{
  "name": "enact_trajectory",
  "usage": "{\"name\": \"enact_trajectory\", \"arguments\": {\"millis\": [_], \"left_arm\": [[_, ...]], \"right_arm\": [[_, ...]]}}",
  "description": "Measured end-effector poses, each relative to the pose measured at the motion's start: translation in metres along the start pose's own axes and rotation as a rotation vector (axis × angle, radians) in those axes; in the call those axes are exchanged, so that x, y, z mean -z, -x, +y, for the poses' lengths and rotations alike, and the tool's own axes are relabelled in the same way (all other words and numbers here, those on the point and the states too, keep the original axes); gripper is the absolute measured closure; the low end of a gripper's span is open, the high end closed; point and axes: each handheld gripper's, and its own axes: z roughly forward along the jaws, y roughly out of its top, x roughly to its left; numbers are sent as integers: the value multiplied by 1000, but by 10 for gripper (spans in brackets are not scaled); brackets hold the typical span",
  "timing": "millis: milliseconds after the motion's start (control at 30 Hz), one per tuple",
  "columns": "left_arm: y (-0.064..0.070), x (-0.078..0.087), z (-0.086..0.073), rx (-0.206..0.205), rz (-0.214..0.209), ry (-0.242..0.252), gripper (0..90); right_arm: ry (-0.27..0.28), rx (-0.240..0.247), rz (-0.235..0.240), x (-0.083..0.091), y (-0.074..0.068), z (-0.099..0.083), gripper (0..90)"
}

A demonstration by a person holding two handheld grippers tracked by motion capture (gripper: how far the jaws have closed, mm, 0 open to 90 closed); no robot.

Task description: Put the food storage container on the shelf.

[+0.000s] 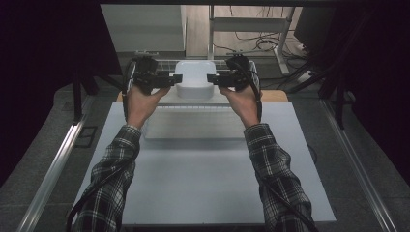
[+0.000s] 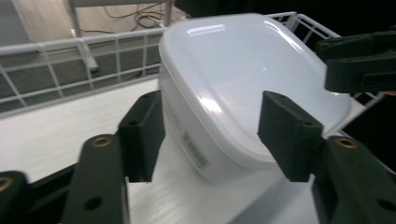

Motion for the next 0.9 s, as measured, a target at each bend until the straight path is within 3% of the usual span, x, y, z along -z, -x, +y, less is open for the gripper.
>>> {"name": "enact_trajectory", "arguments": {"millis": [33,67,100,133,233,300,400,433,633,867,900], "left_arm": [[3,-2,3,-34,43,-8,365],[3,-2,3,-34,43,-8,339],[7,0,6,-91,90,-15,325],[8,1,6,-110,94,-13,315],[7,8,3,-102,12,2,258],[7,10,0,-82,-51,-16,182],[8,14,-4,-86,-86,-18,127],[10,16,-9,-95,-122,-15,105],[20,21,-23,-142,-145,-15,19],[28,24,-41,-157,-160,-9,34],[29,25,-48,-158,-187,1,35]], "right_arm": [[8,-9,-14,-1,2,0,465],[8,-9,-14,-1,2,0,465],[10,-10,-17,-1,4,0,419],[13,-3,-13,0,4,0,381],[50,5,27,7,5,-1,286],[62,-1,60,11,6,-3,217],[53,4,83,13,6,-6,160],[44,17,101,15,4,-12,115],[23,99,119,18,-4,-27,53],[17,134,133,21,-11,-37,30],[24,146,127,23,-13,-40,29]]}}
